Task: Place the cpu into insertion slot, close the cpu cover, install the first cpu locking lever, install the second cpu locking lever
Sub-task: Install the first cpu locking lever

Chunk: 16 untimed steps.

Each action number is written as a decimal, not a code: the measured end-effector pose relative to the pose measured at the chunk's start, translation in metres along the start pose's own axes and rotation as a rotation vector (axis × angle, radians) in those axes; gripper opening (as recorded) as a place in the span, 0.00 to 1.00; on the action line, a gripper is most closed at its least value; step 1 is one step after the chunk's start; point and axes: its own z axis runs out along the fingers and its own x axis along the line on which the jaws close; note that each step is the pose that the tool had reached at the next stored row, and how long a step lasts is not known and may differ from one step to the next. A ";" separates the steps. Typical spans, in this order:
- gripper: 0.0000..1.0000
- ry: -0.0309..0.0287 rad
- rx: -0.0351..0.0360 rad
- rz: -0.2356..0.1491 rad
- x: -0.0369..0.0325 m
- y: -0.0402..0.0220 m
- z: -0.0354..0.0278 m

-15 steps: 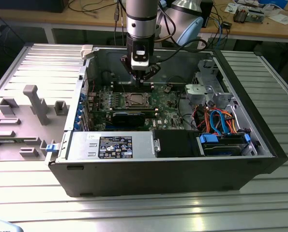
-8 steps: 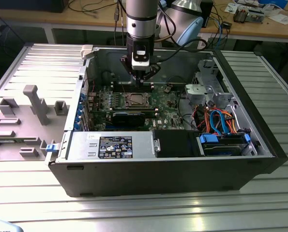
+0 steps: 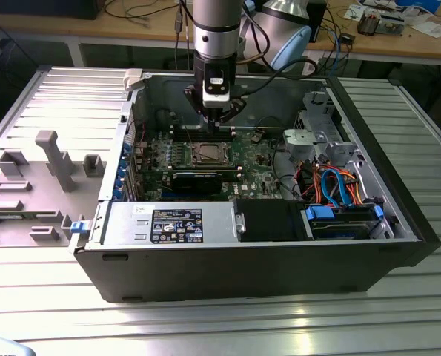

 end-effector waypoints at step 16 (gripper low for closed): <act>0.11 0.0002 -0.0013 -0.040 0.0000 0.0000 0.0000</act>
